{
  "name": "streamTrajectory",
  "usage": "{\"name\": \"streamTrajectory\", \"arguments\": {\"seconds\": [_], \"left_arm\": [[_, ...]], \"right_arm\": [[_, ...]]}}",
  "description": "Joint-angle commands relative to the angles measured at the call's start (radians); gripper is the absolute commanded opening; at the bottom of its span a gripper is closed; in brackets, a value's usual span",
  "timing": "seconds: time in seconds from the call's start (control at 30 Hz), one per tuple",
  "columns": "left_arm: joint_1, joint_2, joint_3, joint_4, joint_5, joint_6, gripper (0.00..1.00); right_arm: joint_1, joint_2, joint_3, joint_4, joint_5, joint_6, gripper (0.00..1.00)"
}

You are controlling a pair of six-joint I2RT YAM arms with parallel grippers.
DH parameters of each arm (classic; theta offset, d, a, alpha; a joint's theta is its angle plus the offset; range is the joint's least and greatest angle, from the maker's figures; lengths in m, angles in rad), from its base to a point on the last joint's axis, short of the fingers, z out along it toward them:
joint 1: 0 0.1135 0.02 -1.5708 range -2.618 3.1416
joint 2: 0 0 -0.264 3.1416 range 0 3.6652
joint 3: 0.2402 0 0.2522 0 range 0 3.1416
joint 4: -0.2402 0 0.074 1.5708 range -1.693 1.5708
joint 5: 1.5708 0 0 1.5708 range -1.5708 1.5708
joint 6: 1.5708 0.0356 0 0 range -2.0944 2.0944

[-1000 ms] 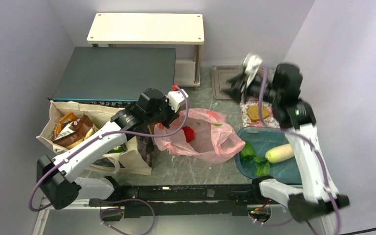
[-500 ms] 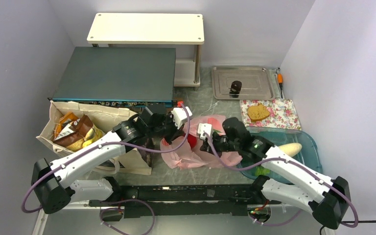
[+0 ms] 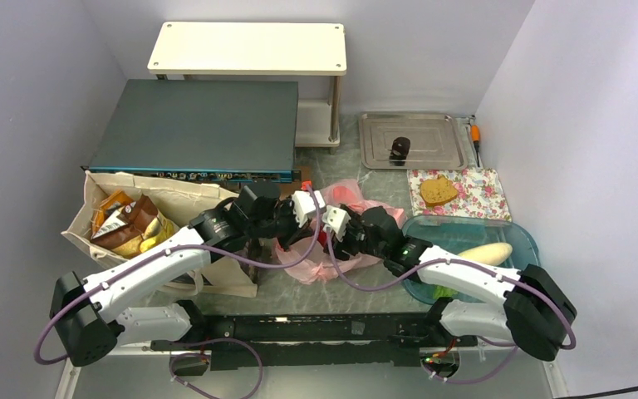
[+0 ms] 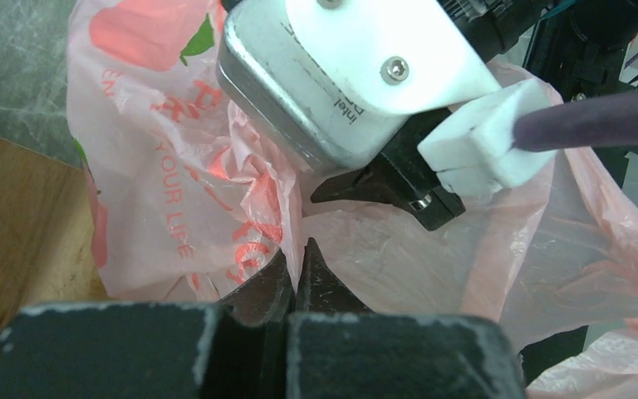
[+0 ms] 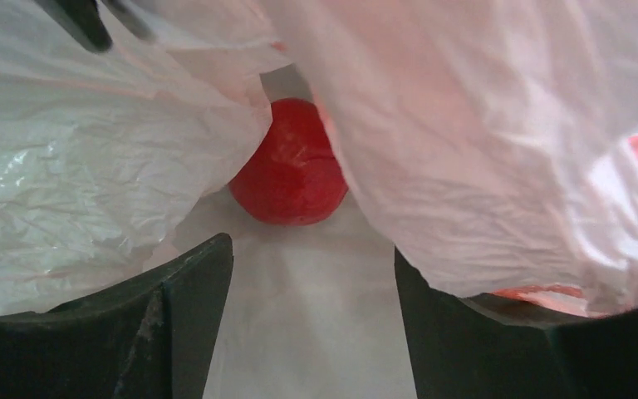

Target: Untie the knot of the grocery bags and take out the mixed food

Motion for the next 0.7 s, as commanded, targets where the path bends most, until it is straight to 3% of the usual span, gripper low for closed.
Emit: {"name": "streamTrajectory", "arguments": {"seconds": [0.0,0.3,0.5,0.67], "left_arm": [[-0.001,-0.005,0.002,0.006,0.037,0.045,0.00],[0.005,0.003,0.002,0.011,0.099,0.056,0.00],[0.005,-0.015,-0.015,-0.001,0.142,0.086,0.00],[0.006,-0.032,-0.047,0.002,0.166,0.121,0.00]], "right_arm": [[0.002,0.015,-0.019,0.167,-0.055,-0.018,0.76],[0.003,0.085,-0.094,0.306,-0.161,-0.089,0.85],[0.002,0.151,-0.128,0.456,-0.138,-0.109,1.00],[0.002,0.207,-0.120,0.505,-0.172,-0.143,1.00]]}}
